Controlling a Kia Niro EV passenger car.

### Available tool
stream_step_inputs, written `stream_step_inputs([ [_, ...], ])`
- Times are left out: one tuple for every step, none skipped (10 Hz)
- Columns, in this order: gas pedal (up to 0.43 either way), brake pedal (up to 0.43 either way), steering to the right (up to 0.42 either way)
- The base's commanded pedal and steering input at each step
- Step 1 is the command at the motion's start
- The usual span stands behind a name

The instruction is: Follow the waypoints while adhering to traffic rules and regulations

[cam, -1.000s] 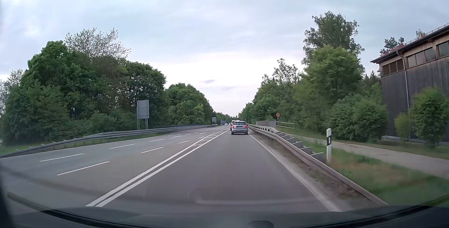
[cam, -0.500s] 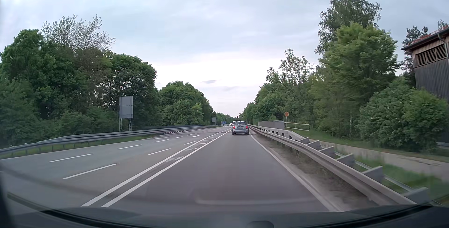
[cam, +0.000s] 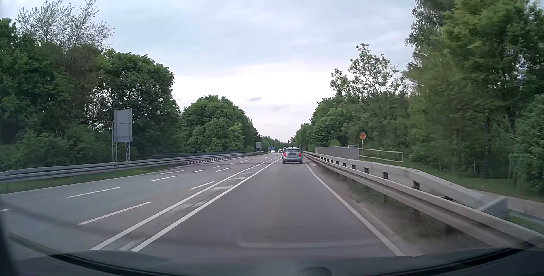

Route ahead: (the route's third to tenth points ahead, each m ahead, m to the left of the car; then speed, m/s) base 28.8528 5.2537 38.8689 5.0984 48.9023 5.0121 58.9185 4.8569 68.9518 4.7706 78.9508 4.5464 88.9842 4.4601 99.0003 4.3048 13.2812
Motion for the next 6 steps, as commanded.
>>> stream_step_inputs([
  [0.209, 0.000, -0.002],
  [0.209, 0.000, -0.002],
  [0.209, 0.000, -0.001],
  [0.209, 0.000, -0.002],
  [0.209, 0.000, -0.001],
  [0.209, 0.000, -0.002],
])
